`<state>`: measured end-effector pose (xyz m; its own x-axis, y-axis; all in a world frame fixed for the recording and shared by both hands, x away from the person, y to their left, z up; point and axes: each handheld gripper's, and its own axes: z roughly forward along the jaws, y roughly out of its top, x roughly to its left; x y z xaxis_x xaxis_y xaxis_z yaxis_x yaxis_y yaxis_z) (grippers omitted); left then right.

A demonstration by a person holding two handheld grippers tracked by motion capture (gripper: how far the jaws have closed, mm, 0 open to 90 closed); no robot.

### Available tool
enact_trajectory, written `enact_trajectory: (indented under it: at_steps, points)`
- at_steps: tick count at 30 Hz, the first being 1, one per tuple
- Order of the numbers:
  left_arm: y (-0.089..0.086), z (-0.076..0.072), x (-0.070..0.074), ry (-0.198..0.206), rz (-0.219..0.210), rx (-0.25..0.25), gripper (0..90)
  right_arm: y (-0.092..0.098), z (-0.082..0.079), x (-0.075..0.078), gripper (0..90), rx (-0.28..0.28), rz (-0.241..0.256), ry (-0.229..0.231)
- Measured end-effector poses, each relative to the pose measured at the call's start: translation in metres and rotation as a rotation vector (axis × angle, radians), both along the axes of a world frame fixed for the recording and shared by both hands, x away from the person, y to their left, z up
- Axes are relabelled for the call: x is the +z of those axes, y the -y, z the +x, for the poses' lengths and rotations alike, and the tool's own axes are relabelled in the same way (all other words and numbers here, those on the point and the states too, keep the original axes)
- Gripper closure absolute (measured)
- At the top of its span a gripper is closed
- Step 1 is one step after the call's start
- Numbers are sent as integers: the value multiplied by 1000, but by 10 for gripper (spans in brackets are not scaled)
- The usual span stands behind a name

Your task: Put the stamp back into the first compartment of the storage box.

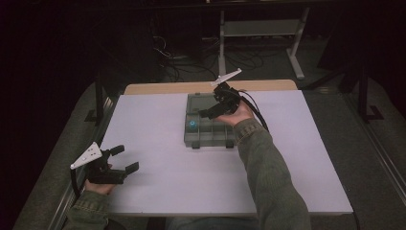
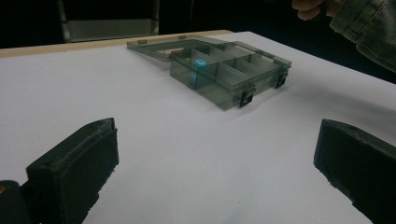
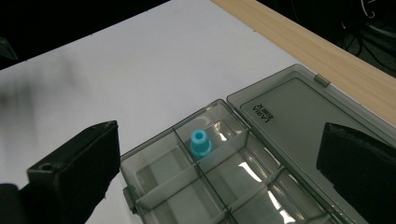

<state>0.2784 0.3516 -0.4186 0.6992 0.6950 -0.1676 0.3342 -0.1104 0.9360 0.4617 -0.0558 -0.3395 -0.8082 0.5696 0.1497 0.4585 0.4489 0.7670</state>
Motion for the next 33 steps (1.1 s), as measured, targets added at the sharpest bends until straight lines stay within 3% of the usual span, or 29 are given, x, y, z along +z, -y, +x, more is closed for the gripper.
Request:
enact_trajectory:
  at_steps: [4, 14, 21, 33]
  points:
    - [1, 0, 0, 2, -5, 0, 0, 10, -6, 1, 0, 3, 7, 25]
    - [1, 0, 0, -4, -2, 4, 0, 36, -18, -6, 0, -10, 41, 36]
    - [2, 0, -1, -7, -6, 7, 0, 50, -27, -5, 0, -13, 71, 27]
    - [1, -1, -1, -8, -1, 11, 0, 68, -46, -3, 0, -13, 117, 53]
